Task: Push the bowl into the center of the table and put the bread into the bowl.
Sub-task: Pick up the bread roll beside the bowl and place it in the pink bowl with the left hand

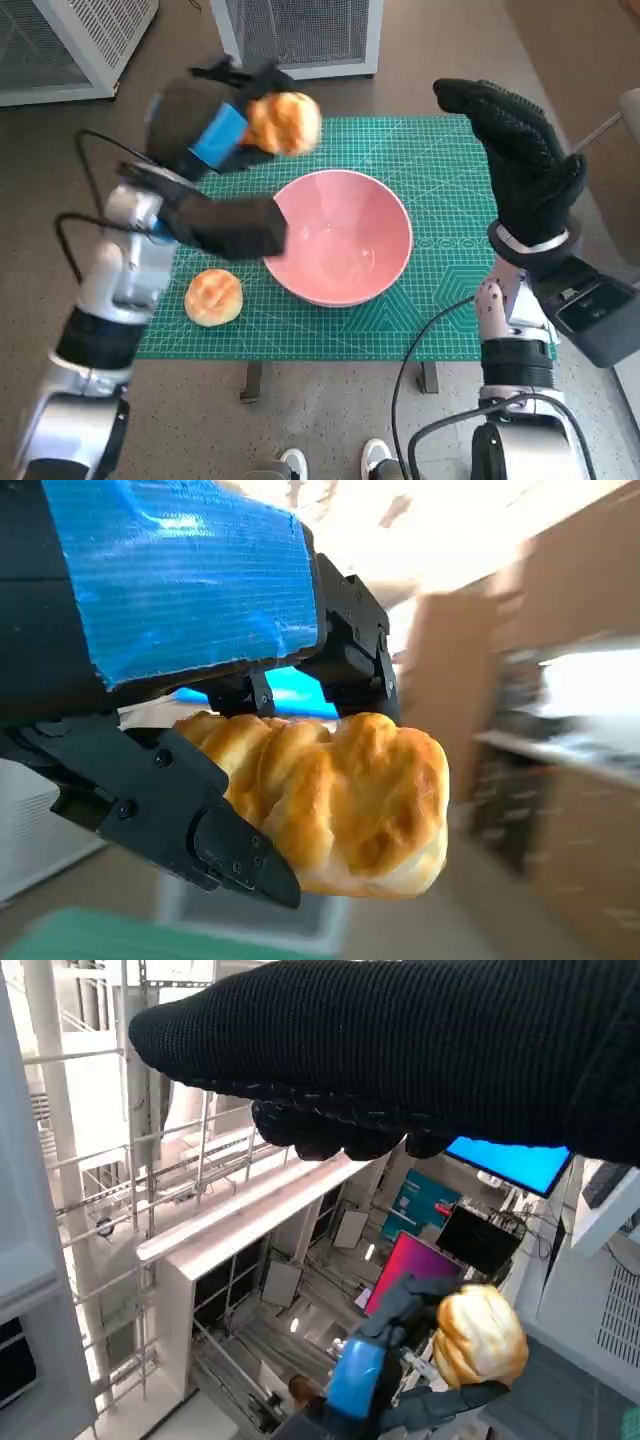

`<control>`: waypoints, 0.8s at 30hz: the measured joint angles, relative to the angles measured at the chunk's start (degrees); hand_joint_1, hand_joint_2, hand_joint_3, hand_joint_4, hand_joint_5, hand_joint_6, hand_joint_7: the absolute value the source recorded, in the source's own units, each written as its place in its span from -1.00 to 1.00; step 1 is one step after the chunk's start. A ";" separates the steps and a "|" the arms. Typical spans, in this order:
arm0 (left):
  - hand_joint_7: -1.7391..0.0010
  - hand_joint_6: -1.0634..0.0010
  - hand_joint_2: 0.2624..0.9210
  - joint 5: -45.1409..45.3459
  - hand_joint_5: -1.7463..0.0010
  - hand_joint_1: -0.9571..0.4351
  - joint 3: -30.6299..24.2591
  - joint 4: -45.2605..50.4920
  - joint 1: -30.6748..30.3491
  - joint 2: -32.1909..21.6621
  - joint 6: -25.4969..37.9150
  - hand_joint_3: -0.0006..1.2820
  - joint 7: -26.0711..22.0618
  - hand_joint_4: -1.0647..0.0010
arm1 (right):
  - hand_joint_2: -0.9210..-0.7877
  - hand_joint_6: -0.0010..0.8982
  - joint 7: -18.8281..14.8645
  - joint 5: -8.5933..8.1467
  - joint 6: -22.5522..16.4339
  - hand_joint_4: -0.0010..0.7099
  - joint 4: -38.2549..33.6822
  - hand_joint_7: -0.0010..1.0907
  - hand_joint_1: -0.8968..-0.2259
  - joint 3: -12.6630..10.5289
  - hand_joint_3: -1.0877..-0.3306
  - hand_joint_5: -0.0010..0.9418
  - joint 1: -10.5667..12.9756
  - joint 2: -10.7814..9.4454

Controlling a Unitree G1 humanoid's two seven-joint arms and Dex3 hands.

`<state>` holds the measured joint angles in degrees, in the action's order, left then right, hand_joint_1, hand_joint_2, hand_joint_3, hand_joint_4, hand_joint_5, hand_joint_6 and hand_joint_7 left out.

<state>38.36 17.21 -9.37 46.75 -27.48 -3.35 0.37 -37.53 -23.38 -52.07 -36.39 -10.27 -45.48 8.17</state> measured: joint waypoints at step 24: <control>0.64 0.51 0.73 1.12 0.77 0.23 6.56 -13.52 0.89 6.58 -3.90 -0.91 -9.92 0.62 | -1.00 -0.91 0.37 1.06 -0.94 -0.32 0.49 0.09 -0.06 -0.73 0.26 -0.99 1.72 0.73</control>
<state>39.49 23.77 -22.89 47.64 -20.90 -7.25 -9.54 -37.16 -22.32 -53.01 -35.90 -11.00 -43.76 8.91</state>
